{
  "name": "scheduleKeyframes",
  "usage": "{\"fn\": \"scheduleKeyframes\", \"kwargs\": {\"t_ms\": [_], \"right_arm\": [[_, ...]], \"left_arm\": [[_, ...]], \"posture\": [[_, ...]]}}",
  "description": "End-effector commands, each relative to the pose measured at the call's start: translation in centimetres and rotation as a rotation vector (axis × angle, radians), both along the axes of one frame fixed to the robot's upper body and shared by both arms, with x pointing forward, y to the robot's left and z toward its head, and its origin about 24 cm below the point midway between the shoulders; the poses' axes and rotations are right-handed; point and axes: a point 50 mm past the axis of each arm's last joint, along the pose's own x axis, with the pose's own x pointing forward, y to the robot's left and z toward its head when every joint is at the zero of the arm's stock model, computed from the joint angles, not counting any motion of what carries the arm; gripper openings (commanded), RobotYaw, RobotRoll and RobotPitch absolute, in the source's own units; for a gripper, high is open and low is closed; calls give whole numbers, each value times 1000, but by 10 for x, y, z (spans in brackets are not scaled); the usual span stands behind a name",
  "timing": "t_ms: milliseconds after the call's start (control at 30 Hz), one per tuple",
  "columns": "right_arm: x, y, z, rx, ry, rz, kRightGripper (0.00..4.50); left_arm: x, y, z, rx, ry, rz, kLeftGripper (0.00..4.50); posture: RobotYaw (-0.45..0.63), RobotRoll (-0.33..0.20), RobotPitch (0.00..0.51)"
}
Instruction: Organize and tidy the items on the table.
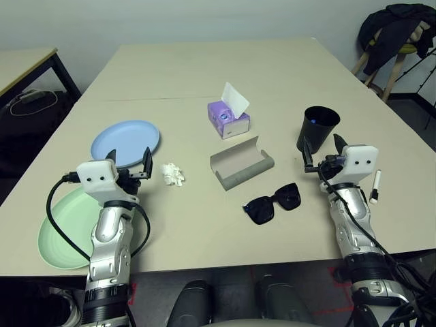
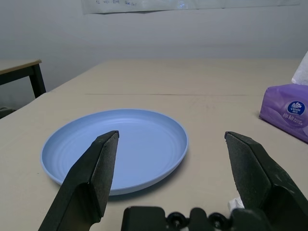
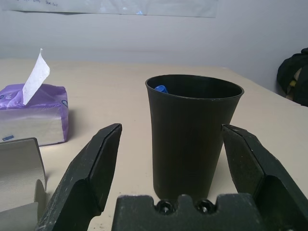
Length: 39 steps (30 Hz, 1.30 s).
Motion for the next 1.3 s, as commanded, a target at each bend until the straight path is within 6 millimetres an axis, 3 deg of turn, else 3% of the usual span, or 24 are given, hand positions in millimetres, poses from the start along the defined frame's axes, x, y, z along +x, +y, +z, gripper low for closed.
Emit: {"fn": "scheduleKeyframes", "kwargs": {"t_ms": [33, 600, 1133, 1300], "right_arm": [[1, -1, -1, 5, -1, -3, 4500], [2, -1, 0, -3, 4, 11, 4500], [4, -15, 12, -56, -8, 74, 4500], [3, -10, 22, -57, -9, 206, 4500]], "left_arm": [[-5, 2, 3, 16, -2, 3, 4460], [0, 0, 8, 4, -4, -5, 4460], [3, 2, 10, -2, -1, 4, 4460], [4, 2, 11, -2, 0, 1, 4460]], "posture": [[41, 0, 20], [36, 0, 28], [35, 0, 39], [32, 0, 41]]}}
